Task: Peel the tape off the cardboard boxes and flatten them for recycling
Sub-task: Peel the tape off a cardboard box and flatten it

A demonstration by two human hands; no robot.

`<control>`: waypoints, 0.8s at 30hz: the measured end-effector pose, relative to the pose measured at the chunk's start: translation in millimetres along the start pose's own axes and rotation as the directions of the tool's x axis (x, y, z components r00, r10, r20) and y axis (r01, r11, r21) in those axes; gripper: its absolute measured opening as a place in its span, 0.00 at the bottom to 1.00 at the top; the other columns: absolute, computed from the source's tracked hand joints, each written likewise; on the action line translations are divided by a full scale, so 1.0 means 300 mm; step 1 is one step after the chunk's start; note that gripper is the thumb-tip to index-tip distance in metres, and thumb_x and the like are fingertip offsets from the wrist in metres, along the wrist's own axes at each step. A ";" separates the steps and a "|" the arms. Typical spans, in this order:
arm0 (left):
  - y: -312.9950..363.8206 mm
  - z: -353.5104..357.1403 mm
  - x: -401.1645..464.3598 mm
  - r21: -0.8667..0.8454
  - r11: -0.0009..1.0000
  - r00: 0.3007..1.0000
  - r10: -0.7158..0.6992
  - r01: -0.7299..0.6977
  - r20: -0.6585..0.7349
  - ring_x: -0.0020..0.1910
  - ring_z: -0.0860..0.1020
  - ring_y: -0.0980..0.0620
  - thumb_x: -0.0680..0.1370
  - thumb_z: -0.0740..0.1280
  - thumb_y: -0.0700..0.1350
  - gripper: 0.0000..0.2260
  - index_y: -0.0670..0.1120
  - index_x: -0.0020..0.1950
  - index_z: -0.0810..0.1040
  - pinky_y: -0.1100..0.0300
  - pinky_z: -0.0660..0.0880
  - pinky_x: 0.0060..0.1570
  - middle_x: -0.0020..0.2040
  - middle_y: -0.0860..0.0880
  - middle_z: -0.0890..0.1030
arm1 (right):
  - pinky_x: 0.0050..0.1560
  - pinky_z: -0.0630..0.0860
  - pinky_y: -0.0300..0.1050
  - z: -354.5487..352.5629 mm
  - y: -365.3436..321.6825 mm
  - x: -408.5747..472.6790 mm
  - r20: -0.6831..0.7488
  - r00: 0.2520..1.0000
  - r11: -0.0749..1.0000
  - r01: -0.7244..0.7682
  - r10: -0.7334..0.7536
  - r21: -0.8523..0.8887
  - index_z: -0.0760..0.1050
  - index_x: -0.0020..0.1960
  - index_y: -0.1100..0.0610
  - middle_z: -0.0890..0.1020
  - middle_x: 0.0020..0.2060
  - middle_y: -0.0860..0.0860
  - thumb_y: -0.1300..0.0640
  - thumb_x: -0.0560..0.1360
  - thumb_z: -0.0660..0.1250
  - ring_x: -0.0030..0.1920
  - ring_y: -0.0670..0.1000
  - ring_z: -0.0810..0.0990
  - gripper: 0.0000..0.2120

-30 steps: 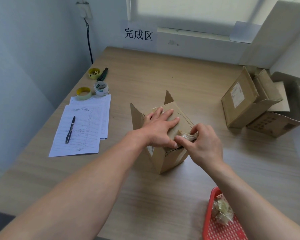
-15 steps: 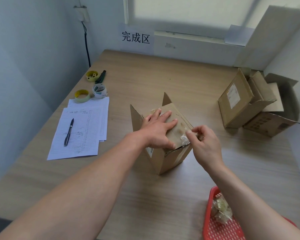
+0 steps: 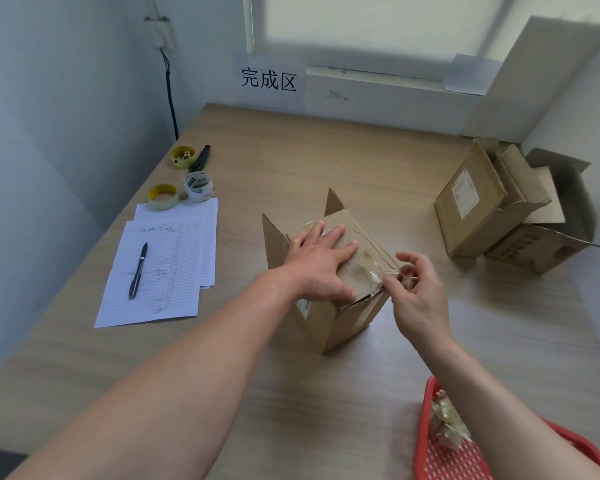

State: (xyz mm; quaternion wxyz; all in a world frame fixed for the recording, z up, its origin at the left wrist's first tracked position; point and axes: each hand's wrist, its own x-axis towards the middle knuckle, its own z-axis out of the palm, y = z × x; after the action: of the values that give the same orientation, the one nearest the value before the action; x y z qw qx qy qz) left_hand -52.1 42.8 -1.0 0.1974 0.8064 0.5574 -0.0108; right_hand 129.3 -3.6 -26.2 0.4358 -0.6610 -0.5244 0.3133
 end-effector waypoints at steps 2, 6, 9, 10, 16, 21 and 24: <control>0.001 0.004 0.002 0.006 1.000 1.000 -0.002 0.002 -0.007 0.80 0.36 0.46 0.72 0.69 0.64 0.43 0.60 0.81 0.51 0.47 0.39 0.76 0.82 0.53 0.42 | 0.45 0.74 0.48 -0.012 -0.021 -0.005 0.000 1.000 0.999 0.005 -0.005 -0.045 0.77 0.54 0.48 0.77 0.40 0.46 0.55 0.75 0.72 0.38 0.48 0.75 0.10; 0.013 0.008 0.006 0.014 1.000 1.000 -0.001 0.001 -0.014 0.80 0.36 0.46 0.71 0.68 0.66 0.42 0.60 0.81 0.52 0.46 0.40 0.77 0.82 0.53 0.43 | 0.45 0.73 0.45 0.005 -0.055 -0.020 0.022 0.996 0.885 0.088 -0.088 -0.457 0.78 0.48 0.51 0.75 0.45 0.47 0.40 0.69 0.75 0.43 0.49 0.76 0.17; 0.011 0.006 -0.004 0.008 1.000 1.000 -0.015 0.015 -0.019 0.80 0.36 0.46 0.71 0.68 0.66 0.42 0.60 0.80 0.52 0.46 0.41 0.77 0.82 0.53 0.43 | 0.41 0.69 0.44 0.028 -0.047 -0.024 -0.015 0.989 0.842 0.117 -0.147 -0.526 0.79 0.46 0.55 0.74 0.44 0.49 0.43 0.70 0.75 0.43 0.54 0.77 0.16; 0.009 0.006 -0.008 0.005 1.000 1.000 -0.019 0.019 -0.021 0.80 0.36 0.47 0.71 0.68 0.66 0.42 0.60 0.80 0.52 0.46 0.41 0.77 0.82 0.53 0.43 | 0.40 0.68 0.45 0.033 -0.039 -0.026 -0.029 0.985 0.842 0.128 -0.167 -0.524 0.78 0.44 0.56 0.74 0.43 0.49 0.46 0.72 0.75 0.42 0.55 0.77 0.14; 0.020 0.009 -0.022 -0.012 0.999 0.998 -0.045 0.045 -0.032 0.80 0.36 0.46 0.71 0.68 0.65 0.42 0.60 0.80 0.52 0.46 0.41 0.77 0.82 0.53 0.43 | 0.41 0.67 0.48 0.069 -0.026 -0.060 -0.052 0.962 0.788 0.187 -0.267 -0.587 0.76 0.41 0.61 0.76 0.41 0.58 0.55 0.77 0.69 0.42 0.62 0.75 0.11; -0.008 0.009 -0.035 -0.033 0.997 0.997 -0.074 0.073 -0.033 0.79 0.35 0.46 0.72 0.66 0.67 0.42 0.60 0.81 0.50 0.46 0.40 0.76 0.82 0.53 0.41 | 0.38 0.58 0.43 0.048 -0.022 -0.073 -0.092 0.979 0.906 0.132 -0.183 -0.401 0.72 0.39 0.56 0.72 0.32 0.47 0.57 0.78 0.69 0.38 0.57 0.75 0.10; -0.003 0.014 -0.039 -0.027 0.996 0.996 -0.081 0.080 -0.046 0.80 0.36 0.46 0.72 0.66 0.68 0.42 0.60 0.81 0.51 0.46 0.41 0.76 0.82 0.52 0.42 | 0.41 0.66 0.45 0.040 -0.034 -0.083 -0.104 0.990 0.955 0.060 -0.093 -0.290 0.74 0.62 0.54 0.76 0.32 0.45 0.58 0.77 0.70 0.38 0.53 0.77 0.15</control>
State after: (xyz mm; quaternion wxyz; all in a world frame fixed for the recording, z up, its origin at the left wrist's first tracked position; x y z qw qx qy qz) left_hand -56.3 31.2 -2.5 0.1936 0.7807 0.5941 0.0073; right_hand 108.3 -24.0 -23.1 0.3772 -0.7134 -0.5632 0.1778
